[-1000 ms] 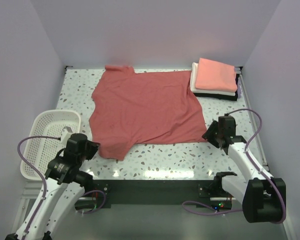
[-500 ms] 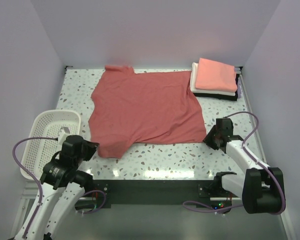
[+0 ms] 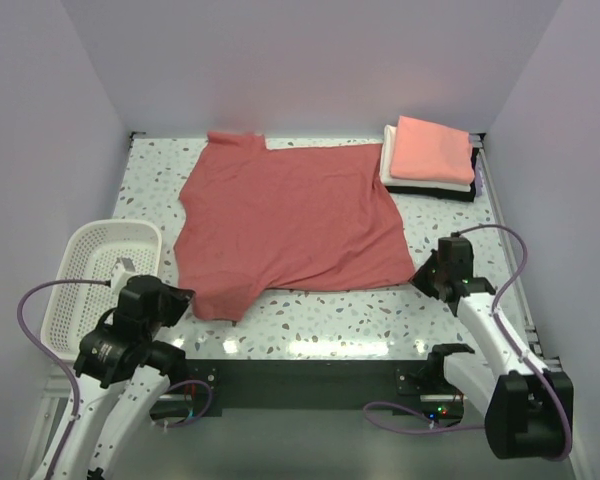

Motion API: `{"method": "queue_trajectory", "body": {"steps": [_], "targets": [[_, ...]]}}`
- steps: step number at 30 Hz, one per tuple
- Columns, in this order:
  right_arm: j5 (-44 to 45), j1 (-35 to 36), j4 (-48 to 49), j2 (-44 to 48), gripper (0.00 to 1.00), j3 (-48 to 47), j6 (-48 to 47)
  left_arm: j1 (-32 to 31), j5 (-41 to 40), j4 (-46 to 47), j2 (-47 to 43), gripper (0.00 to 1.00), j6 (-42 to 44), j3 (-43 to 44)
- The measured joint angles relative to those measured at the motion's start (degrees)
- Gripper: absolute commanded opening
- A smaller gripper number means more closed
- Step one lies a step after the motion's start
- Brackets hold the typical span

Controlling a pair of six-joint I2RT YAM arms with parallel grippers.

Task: Fold and stack the t-shirts
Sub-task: Fold the tshirt

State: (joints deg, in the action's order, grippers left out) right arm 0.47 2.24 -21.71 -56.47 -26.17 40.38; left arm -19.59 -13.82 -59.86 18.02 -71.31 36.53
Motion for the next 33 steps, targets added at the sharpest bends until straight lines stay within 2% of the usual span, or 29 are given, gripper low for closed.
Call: {"method": "queue_trajectory", "body": {"steps": [14,20,25,33], "targets": [[-0.5,0.0,-16.9,22.1,0.00,-1.3,0.2,0.0,-2.8,-6.9,-3.8,0.00,0.0,2.9],[-1.6,0.0,-25.4,29.7,0.00,-5.2,0.8,0.0,-3.5,-10.3,-6.2,0.00,0.0,4.8],[-1.5,0.0,-30.0,33.2,0.00,-8.1,0.8,0.0,-3.5,-12.5,-8.2,0.00,0.0,5.2],[-1.6,0.0,-32.4,33.2,0.00,-9.0,0.7,0.0,-3.4,-12.1,-8.1,0.00,0.9,5.2]]}}
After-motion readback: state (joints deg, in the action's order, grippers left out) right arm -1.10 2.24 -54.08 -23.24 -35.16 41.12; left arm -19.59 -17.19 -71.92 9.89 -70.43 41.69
